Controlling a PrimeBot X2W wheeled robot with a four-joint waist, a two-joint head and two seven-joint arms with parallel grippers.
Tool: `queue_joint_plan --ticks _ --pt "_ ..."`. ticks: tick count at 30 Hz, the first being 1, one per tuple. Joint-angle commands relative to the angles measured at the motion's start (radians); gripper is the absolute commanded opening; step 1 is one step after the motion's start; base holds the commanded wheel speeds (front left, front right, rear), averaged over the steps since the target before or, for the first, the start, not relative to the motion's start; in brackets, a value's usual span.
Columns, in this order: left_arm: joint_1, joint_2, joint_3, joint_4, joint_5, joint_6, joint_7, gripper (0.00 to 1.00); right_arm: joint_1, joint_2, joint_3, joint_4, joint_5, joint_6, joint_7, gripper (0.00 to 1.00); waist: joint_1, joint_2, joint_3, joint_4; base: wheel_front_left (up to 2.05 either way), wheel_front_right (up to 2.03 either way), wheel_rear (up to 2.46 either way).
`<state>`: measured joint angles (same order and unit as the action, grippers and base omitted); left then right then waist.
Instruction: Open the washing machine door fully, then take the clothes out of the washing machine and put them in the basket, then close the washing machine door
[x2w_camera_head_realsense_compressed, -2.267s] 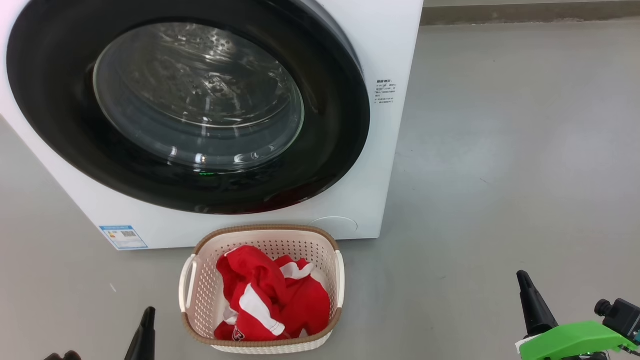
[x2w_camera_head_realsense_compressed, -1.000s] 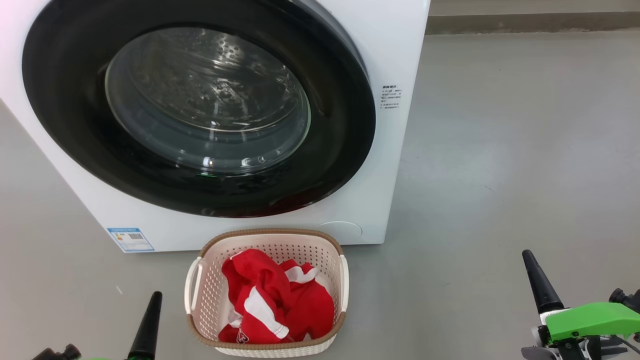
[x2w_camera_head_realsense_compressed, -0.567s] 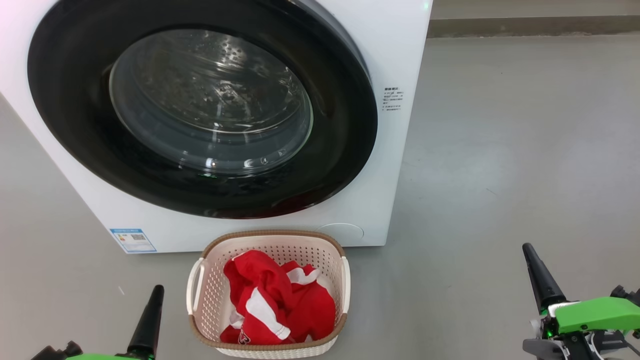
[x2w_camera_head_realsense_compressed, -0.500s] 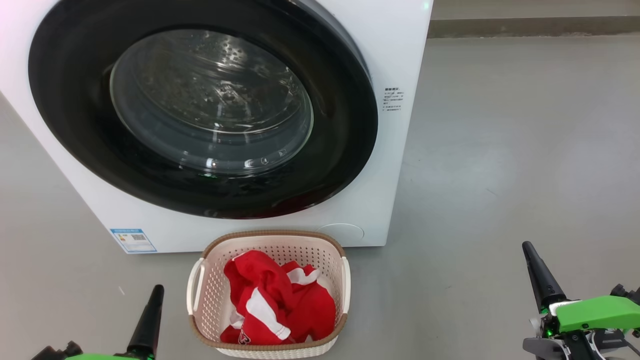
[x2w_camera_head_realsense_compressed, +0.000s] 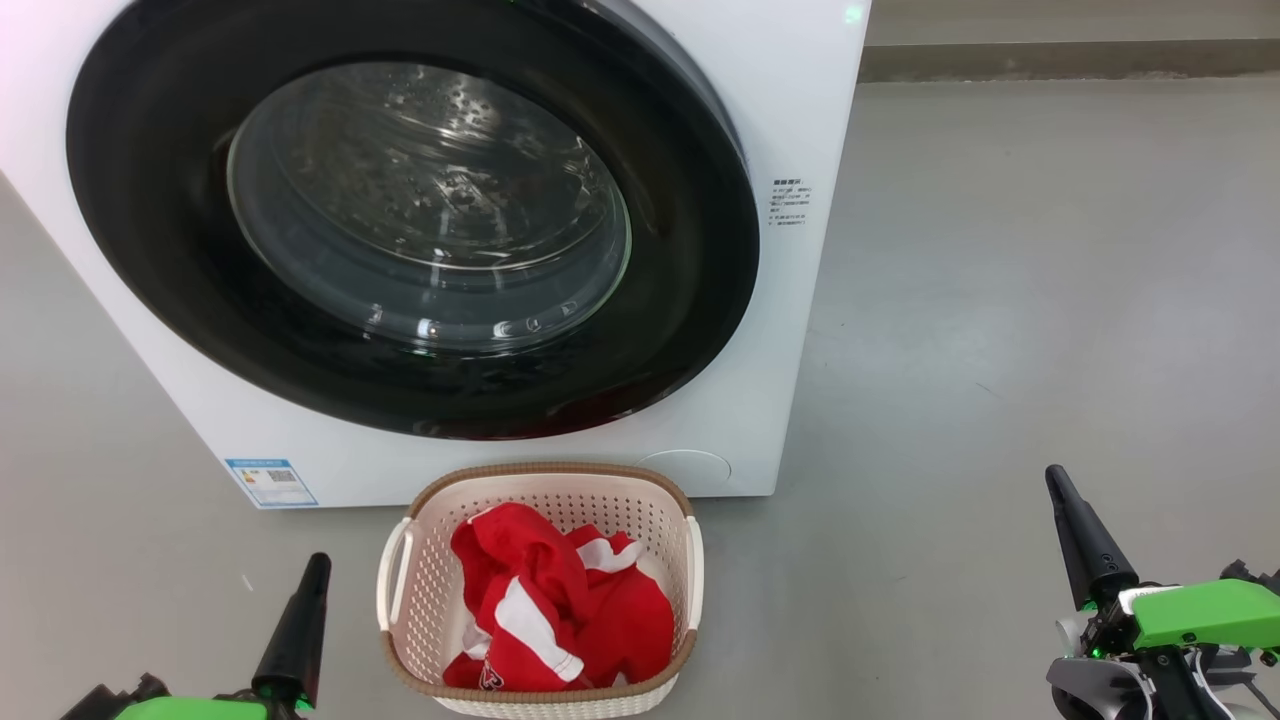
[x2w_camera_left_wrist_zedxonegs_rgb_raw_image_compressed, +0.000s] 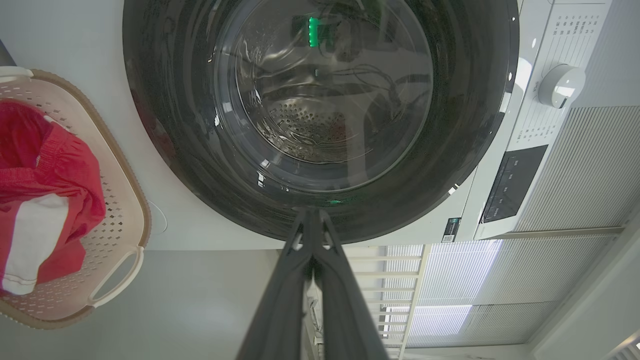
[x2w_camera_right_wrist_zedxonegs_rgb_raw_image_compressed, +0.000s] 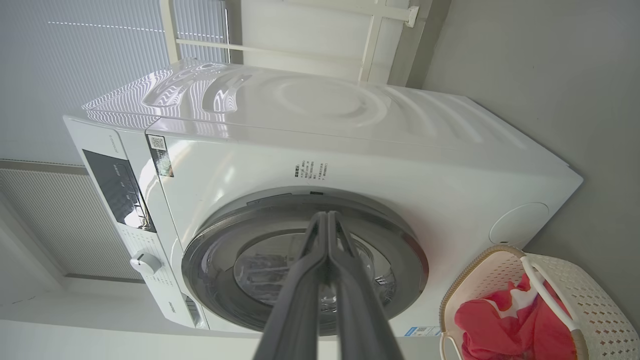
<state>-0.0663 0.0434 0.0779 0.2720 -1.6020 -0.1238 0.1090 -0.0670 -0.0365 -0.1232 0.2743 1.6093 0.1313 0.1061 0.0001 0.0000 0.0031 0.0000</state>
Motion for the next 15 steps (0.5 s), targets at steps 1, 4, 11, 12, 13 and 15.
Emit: queue_joint_plan --ticks 1,4,11,12,13,15 --pt "-0.042 0.007 0.036 -0.027 -0.006 -0.007 0.005 0.0 -0.041 -0.017 0.013 -0.03 0.002 -0.001 0.004 0.0 0.0 0.0 0.0 0.0 0.0 0.0 0.0" --pt "-0.042 0.007 0.036 -0.027 -0.006 -0.007 0.005 0.0 -0.041 -0.017 0.013 -0.03 0.002 -0.001 0.004 0.0 0.0 0.0 0.0 0.0 0.0 0.0 0.0" --pt "-0.042 0.007 0.036 -0.027 -0.006 -0.007 0.005 0.0 -0.041 -0.016 0.012 -0.03 0.002 -0.001 0.005 0.0 0.0 0.0 0.0 0.0 0.0 0.0 0.0" --pt "-0.042 0.007 0.036 -0.027 -0.006 -0.007 0.005 0.0 -0.041 -0.016 0.012 -0.03 0.002 -0.001 0.005 0.0 0.0 0.0 0.0 0.0 0.0 0.0 0.0" --pt "-0.042 0.007 0.036 -0.027 -0.006 -0.007 0.005 0.0 -0.041 -0.016 0.012 -0.03 0.001 -0.001 0.005 0.0 0.0 0.0 0.0 0.0 0.0 0.0 0.0" --pt "-0.042 0.007 0.036 -0.027 -0.006 -0.007 0.004 0.0 -0.041 -0.016 0.012 -0.03 0.001 -0.001 0.005 0.0 0.0 0.0 0.0 0.0 0.0 0.0 0.0"
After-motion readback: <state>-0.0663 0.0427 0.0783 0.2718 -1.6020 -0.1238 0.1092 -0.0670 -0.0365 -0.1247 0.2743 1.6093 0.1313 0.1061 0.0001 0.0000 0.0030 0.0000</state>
